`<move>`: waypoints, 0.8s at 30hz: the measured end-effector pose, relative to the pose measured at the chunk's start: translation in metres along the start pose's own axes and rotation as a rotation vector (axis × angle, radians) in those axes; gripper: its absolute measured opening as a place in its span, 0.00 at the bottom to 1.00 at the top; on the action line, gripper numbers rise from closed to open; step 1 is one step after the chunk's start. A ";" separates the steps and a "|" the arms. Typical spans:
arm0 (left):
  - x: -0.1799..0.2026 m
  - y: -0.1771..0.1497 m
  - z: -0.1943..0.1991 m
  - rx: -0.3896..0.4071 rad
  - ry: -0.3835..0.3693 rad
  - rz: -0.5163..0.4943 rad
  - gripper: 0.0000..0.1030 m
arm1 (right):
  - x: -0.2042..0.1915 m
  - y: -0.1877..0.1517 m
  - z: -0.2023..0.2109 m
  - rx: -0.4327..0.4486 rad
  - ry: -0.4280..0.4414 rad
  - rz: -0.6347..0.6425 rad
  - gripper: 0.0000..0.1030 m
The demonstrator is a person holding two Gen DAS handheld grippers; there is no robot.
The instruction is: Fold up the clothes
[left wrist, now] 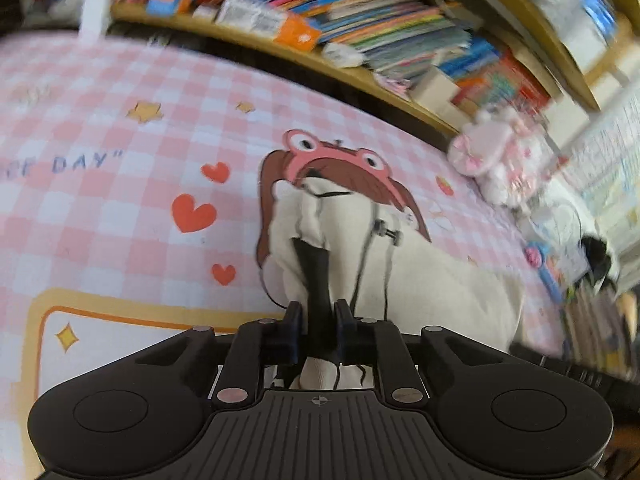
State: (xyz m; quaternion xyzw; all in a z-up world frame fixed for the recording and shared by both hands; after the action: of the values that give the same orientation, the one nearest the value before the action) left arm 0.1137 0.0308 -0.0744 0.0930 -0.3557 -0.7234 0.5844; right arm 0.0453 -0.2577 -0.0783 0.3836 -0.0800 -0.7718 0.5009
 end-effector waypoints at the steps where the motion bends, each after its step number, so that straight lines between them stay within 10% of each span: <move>1: 0.007 -0.001 0.003 0.004 0.000 -0.036 0.14 | -0.004 0.000 0.001 0.009 -0.001 0.027 0.08; 24: -0.015 -0.014 -0.022 -0.049 -0.097 0.152 0.42 | 0.036 0.006 -0.020 -0.131 0.065 -0.275 0.37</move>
State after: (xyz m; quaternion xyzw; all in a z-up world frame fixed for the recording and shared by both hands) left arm 0.1196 0.0366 -0.1035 0.0160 -0.3717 -0.6891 0.6219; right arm 0.0557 -0.2854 -0.1077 0.3823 0.0399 -0.8237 0.4168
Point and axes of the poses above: each gripper's, at about its wrist camera, not at the fingertips, and z roughly against the way its jaws point, x to its right, y to its top, the point moved 7 cm from there along -z, roughly the way its jaws point, and after that the axes turned 13 degrees about -z, right-handed, at the moved point
